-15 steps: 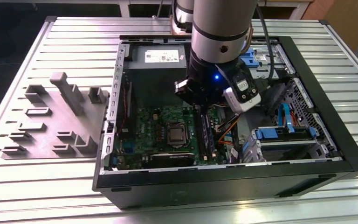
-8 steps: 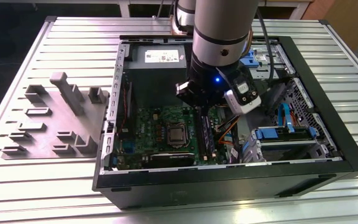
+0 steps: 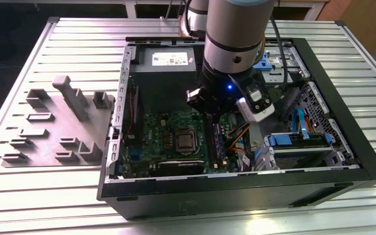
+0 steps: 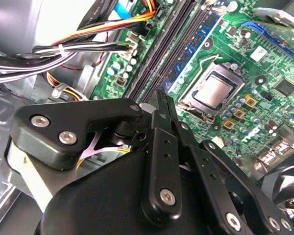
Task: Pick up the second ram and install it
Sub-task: 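Insert the second ram into the second slot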
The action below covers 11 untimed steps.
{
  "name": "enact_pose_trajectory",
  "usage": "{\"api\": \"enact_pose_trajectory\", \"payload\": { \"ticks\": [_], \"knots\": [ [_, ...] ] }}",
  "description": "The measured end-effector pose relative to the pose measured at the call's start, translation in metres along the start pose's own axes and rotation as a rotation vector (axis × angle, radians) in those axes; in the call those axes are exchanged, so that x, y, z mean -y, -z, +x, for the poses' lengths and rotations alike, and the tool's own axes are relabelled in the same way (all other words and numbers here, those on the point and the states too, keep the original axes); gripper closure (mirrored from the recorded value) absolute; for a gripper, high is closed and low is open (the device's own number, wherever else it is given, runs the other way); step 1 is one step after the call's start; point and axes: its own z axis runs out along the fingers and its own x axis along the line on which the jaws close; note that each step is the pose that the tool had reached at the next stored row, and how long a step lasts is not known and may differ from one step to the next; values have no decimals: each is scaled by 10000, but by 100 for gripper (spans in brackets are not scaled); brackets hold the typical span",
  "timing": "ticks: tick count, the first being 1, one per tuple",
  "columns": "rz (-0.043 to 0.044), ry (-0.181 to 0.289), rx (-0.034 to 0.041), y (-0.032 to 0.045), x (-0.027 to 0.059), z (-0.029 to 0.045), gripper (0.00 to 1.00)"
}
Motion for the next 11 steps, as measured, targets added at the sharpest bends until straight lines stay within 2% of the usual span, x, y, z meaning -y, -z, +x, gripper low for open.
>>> {"api": "enact_pose_trajectory", "payload": {
  "ticks": [6, 11],
  "knots": [
    [-5, 0, 2, -6, 0, -1, 89],
    [-4, 0, 2, -55, 2, 0, 89]
  ]
}}
